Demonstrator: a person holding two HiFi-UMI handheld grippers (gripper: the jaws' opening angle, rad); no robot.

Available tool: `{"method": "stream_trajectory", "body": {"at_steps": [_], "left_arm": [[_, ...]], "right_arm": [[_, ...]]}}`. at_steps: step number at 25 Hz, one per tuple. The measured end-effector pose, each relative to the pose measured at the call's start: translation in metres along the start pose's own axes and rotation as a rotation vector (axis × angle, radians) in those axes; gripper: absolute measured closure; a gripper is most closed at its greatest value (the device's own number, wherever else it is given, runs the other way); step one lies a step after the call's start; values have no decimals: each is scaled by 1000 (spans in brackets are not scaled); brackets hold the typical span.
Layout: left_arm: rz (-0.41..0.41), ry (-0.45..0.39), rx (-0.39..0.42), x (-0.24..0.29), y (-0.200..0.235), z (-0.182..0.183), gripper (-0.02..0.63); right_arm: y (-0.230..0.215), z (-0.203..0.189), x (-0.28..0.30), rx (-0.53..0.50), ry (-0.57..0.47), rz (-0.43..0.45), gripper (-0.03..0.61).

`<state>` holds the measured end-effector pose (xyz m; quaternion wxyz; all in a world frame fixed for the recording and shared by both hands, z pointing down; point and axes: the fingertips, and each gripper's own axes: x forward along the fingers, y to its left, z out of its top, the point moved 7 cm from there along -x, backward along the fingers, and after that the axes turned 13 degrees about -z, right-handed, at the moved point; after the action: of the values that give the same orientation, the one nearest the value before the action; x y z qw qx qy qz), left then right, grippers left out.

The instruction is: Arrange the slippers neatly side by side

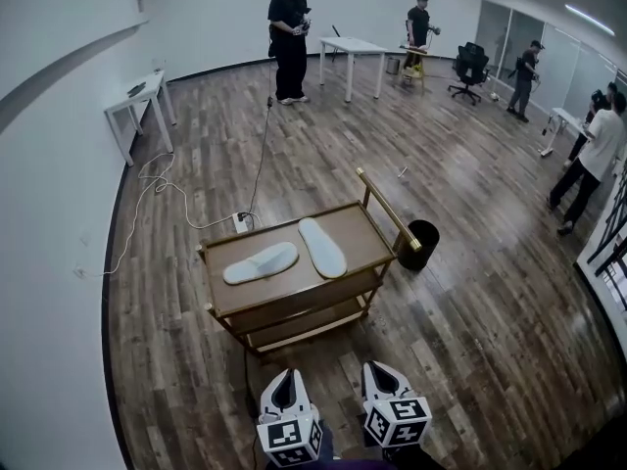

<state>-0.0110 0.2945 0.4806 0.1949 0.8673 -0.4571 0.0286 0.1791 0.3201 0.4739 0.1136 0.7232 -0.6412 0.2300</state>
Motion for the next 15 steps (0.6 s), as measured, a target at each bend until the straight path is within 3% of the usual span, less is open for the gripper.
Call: {"method": "stream_trajectory", "body": {"at_steps": [8,15], "left_arm": [[29,-19,-21,55,60,34,612],[56,24,-65,80,79,29,613]], "right_arm": [[44,41,77,-61,10,45,581],[49,52,111,-75,41,51,581]]}}
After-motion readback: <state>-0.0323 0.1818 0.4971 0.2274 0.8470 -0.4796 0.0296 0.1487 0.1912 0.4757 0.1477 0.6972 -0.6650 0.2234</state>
